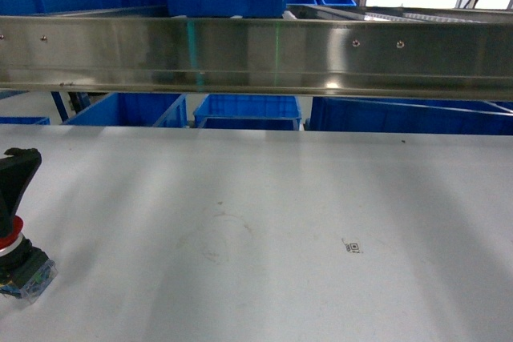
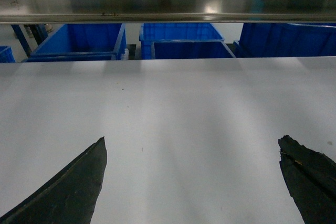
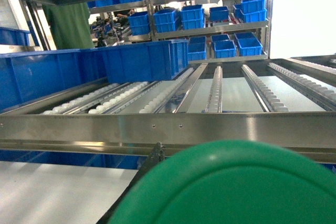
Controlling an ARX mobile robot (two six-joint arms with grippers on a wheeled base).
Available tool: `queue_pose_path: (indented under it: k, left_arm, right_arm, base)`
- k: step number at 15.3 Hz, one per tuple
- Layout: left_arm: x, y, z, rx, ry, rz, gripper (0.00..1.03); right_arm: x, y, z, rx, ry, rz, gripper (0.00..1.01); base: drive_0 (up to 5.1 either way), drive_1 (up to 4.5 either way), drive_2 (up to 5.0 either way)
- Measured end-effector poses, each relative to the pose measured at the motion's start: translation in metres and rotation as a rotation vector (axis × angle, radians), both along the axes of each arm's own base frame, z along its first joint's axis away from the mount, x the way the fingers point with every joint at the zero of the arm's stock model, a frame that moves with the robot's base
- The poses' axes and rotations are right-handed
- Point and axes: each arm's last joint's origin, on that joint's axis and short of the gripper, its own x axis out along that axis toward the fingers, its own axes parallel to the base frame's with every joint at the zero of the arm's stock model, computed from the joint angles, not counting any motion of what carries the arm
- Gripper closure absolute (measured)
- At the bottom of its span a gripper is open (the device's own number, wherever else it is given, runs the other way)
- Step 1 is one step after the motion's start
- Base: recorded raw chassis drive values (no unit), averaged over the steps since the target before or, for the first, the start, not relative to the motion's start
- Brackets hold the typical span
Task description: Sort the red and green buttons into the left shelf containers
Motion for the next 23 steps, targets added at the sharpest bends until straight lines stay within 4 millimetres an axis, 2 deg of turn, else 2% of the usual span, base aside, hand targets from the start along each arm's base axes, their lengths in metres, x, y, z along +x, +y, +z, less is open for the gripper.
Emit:
queue_pose_path:
  k: [2, 5, 7, 9, 10, 11, 12, 13, 22, 23]
  left_arm:
    - [0.001, -0.004, -0.001, 0.000, -0.006, -0.022, 0.05]
    - [-0.001, -0.004, -0.024, 0.012, 0.082, -0.027, 0.05]
    - [0.000, -0.004, -0.032, 0.020, 0.087, -0.028, 0.05]
    - [0.004, -0.011, -0.067, 0.080, 0.163, -0.083, 0.05]
    - [0.006, -0.011, -0.066, 0.097, 0.148, -0.084, 0.30]
    - [0.006, -0.009, -0.065, 0.109, 0.143, -0.077, 0.64]
    - [0.002, -0.007, -0.061, 0.112, 0.152, -0.063, 0.77]
    - [0.000, -0.001, -0.050, 0.102, 0.155, -0.036, 0.77]
    - [-0.003, 0.013, -0.017, 0.060, 0.119, 0.025, 0.77]
    - [-0.004, 0.018, 0.007, 0.033, 0.080, 0.050, 0.77]
  right_arm:
    - [0.000, 0.000, 0.000, 0.000, 0.000, 0.000, 0.75]
    - [0.000, 0.000, 0.000, 0.000, 0.000, 0.000, 0.75]
    - [0.000, 0.000, 0.000, 0.000, 0.000, 0.000, 0.75]
    - [0.000, 0.000, 0.000, 0.000, 0.000, 0.000, 0.75]
    - [0.000, 0.000, 0.000, 0.000, 0.000, 0.000, 0.75]
    - [0.000, 0.000, 0.000, 0.000, 0.000, 0.000, 0.75]
    - [0.000, 0.000, 0.000, 0.000, 0.000, 0.000, 0.75]
    - [0.000, 0.000, 0.000, 0.000, 0.000, 0.000, 0.75]
    - [0.000, 0.000, 0.000, 0.000, 0.000, 0.000, 0.75]
    - [0.000, 0.000, 0.000, 0.000, 0.000, 0.000, 0.75]
  base:
    - [0.0, 0.00, 0.0]
    - [0.0, 0.00, 0.0]
    - [0.0, 0.00, 0.0]
    - [0.0, 0.00, 0.0]
    - [0.0, 0.00, 0.0]
    - [0.0, 0.00, 0.0]
    - [0.0, 0.00, 0.0]
    - [0.0, 0.00, 0.0]
    - [0.0, 0.00, 0.0]
    - [0.0, 0.00, 0.0]
